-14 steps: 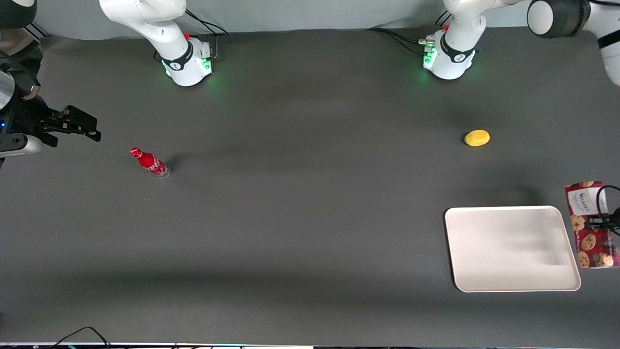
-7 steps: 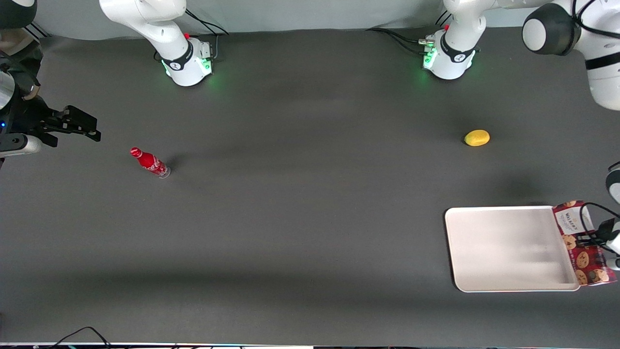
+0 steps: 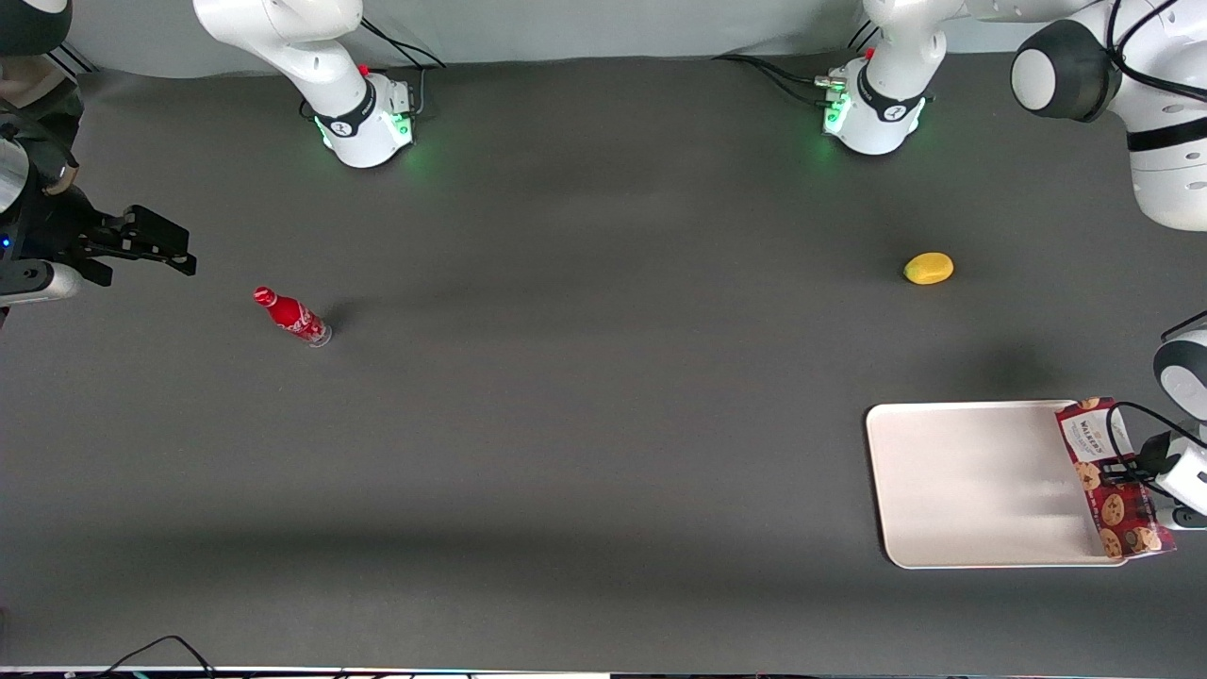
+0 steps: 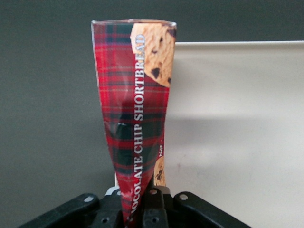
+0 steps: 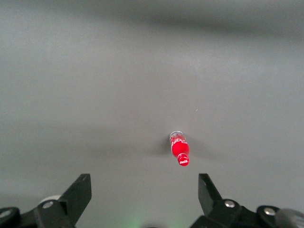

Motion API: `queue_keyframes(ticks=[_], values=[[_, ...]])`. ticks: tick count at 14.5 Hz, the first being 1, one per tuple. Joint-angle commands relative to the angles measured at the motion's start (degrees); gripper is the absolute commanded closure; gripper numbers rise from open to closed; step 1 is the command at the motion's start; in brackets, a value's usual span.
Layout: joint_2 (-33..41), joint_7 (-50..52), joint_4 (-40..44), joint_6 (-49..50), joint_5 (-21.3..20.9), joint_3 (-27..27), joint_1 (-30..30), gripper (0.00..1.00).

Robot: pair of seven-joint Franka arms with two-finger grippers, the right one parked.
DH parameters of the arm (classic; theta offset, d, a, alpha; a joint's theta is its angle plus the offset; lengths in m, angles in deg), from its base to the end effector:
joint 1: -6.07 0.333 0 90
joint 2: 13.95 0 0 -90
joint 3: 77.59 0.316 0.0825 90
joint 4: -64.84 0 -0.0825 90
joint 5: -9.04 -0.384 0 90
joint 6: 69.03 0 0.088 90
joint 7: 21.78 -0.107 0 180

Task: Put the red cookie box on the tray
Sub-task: 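Carry the box over the tray corner and lower it onto the tray, then open the left gripper and raise it away from the box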

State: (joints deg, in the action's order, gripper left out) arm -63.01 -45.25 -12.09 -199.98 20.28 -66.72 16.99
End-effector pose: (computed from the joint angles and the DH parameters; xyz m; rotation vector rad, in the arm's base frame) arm 0.7097 0.2431 0.2274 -3.1115 -0.0318 -0.1571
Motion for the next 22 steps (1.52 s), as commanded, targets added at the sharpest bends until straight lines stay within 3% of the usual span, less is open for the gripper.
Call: queue_keyframes(ticks=[1, 2, 3, 4, 11, 15, 20, 22], values=[[-1.0, 0.4, 0.0, -1.5, 0.7, -0.1, -0.2, 1.0], [-1.4, 0.4, 0.0, -1.4, 0.9, -0.1, -0.2, 0.78], [-1.4, 0.4, -0.1, -1.4, 0.9, -0.1, -0.2, 0.3], [-1.3, 0.4, -0.1, -1.4, 1.0, -0.3, -0.3, 0.0], [-1.0, 0.3, 0.4, -1.4, 0.8, -0.5, -0.2, 0.0], [2.5, 0.4, 2.8, 7.3, 0.2, 0.1, -0.1, 0.0], [14.7, 1.9, 2.0, 15.4, -1.9, 0.7, -0.2, 0.0], [21.3, 10.1, 1.1, 22.7, -2.3, 0.6, -0.3, 0.0]])
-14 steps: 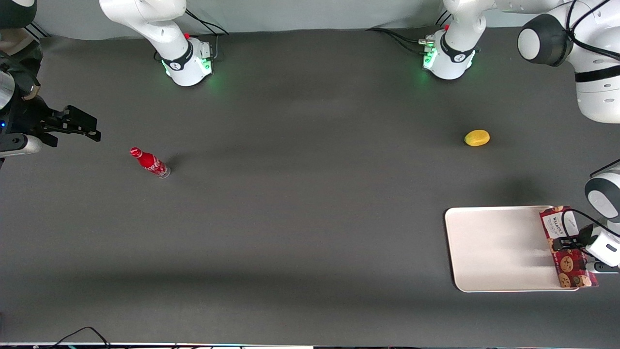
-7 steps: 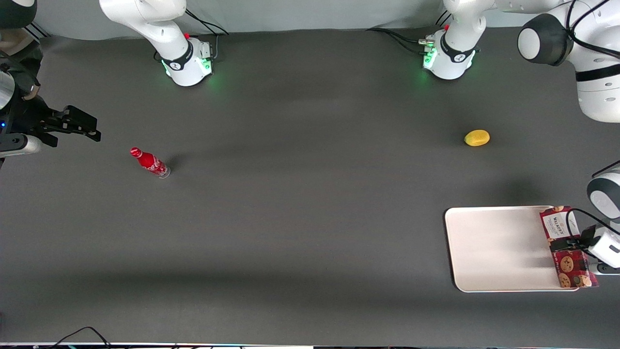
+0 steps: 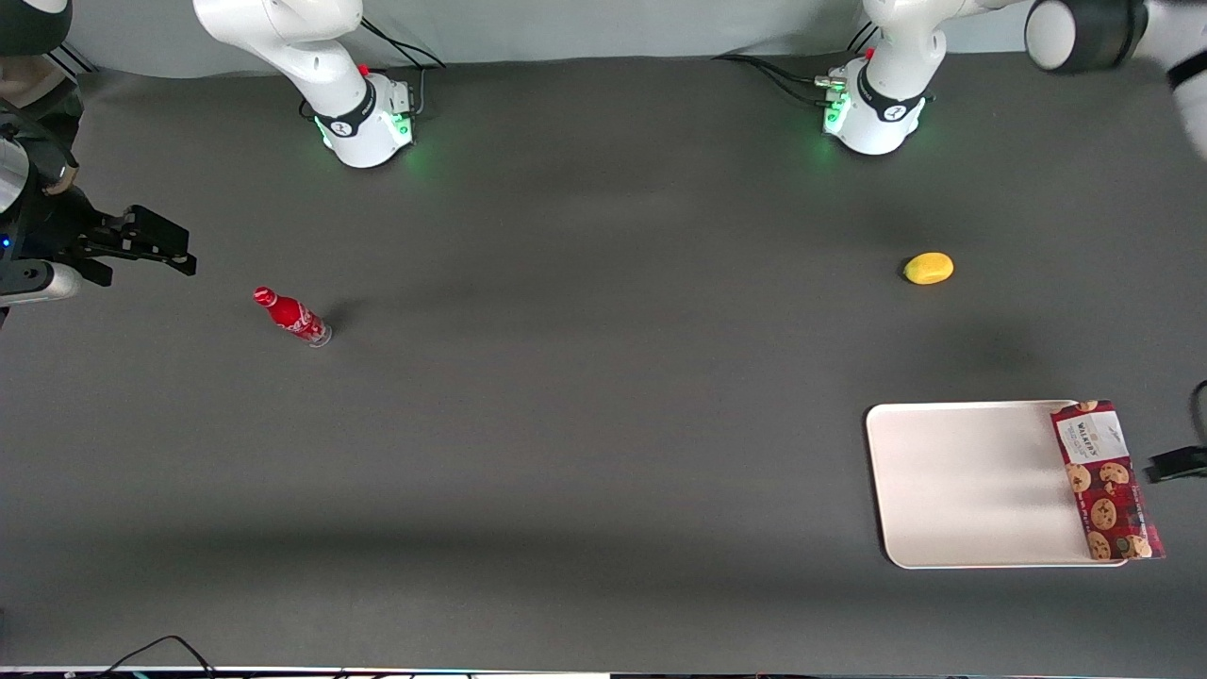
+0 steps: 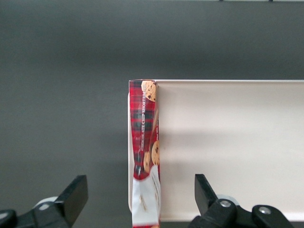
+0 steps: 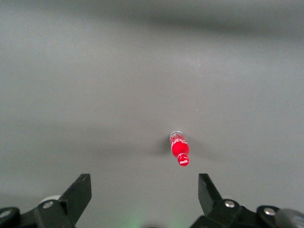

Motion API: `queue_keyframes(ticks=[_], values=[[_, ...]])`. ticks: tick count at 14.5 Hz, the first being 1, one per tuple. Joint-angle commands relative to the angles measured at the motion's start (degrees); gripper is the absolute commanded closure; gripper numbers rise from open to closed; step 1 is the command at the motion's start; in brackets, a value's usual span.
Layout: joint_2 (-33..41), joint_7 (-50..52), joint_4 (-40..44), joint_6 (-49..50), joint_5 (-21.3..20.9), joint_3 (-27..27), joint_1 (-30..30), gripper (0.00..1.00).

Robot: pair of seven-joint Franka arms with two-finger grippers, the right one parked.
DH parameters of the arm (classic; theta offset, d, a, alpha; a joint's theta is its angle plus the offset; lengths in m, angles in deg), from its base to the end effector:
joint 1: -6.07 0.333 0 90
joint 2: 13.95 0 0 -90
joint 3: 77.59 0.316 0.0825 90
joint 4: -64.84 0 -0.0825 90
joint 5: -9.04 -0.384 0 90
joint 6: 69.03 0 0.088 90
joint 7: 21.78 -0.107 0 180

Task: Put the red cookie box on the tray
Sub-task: 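Open the left gripper and raise it away from the box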

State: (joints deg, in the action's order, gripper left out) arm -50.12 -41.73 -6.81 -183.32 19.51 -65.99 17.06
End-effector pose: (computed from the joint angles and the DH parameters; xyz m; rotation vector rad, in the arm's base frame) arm 0.7035 0.2398 0.4104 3.1271 0.1022 0.2133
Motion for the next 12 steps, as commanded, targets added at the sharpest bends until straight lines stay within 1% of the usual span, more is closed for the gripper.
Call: queue_keyframes(ticks=[1, 2, 3, 4, 5, 7, 9, 10, 12], values=[[11.3, 8.6, -3.9, 12.4, -3.3, -0.4, -0.4, 0.0], [14.4, 9.4, -4.1, 17.6, -6.0, -1.7, -0.7, 0.0], [17.8, 10.4, -4.5, 21.9, -7.5, -4.6, -0.6, 0.0], [21.1, 13.6, -5.7, 24.7, -8.0, -6.7, -0.5, 0.0], [25.2, 18.1, -8.8, 25.6, -8.1, -8.6, -0.7, 0.0], [33.4, 20.0, -18.6, 23.4, -9.2, -12.1, -1.1, 0.0], [39.5, 20.2, -25.9, 22.1, -9.2, -12.5, -3.1, 0.0], [41.4, 20.8, -28.3, 22.3, -9.2, -13.3, -4.4, 0.0], [42.2, 23.0, -28.2, 23.9, -9.3, -13.7, -8.5, 0.0]])
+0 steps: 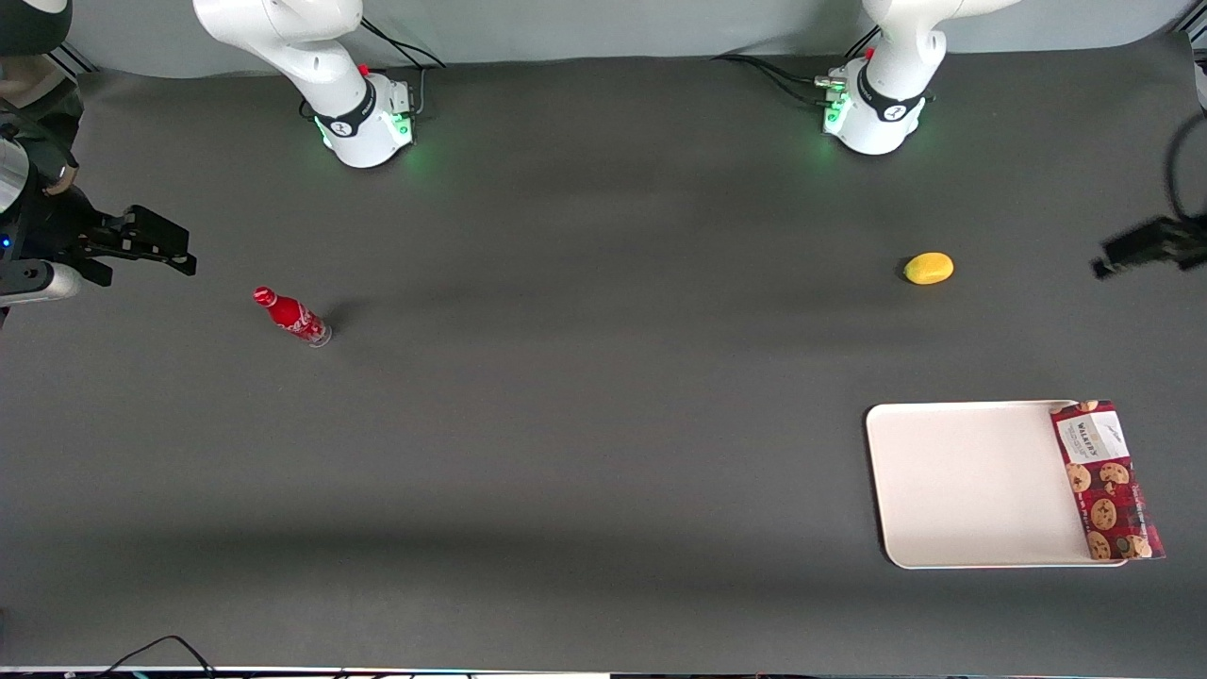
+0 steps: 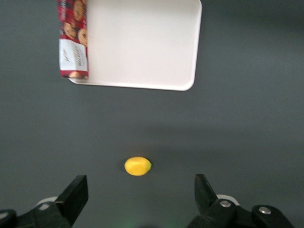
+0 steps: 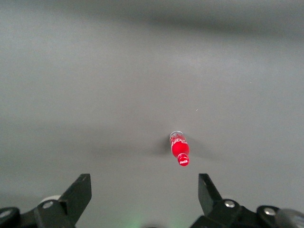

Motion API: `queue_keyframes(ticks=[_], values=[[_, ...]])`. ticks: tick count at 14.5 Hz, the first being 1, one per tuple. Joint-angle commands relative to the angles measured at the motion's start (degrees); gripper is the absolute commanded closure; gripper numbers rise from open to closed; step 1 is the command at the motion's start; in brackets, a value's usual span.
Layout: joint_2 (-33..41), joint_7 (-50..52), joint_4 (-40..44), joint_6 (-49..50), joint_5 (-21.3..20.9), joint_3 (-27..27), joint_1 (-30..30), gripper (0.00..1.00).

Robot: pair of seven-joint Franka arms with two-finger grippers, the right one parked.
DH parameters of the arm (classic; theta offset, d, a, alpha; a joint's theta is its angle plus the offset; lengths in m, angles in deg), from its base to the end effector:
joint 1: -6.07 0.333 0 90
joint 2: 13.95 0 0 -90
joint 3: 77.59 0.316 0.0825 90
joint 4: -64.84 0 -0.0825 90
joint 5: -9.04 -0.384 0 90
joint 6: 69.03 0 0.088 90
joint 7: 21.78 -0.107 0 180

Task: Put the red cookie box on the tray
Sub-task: 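Open the left gripper and raise it away from the box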

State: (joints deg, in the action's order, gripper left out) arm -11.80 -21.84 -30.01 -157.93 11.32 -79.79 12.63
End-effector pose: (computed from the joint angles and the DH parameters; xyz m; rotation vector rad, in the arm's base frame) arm 0.5376 0.0363 0.6037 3.0969 0.1172 -0.1005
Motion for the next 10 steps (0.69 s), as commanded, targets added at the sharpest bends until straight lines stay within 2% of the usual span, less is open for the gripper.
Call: queue_keyframes(ticks=[1, 3, 10], values=[[3.7, 6.1, -4.6, -1.2, -1.3, 0.1, -6.3, 0.0], [2.9, 7.9, -3.4, -1.0, -4.8, -0.7, -8.5, 0.0], [1.1, 8.0, -0.2, 0.0, -4.3, -2.5, -8.4, 0.0]])
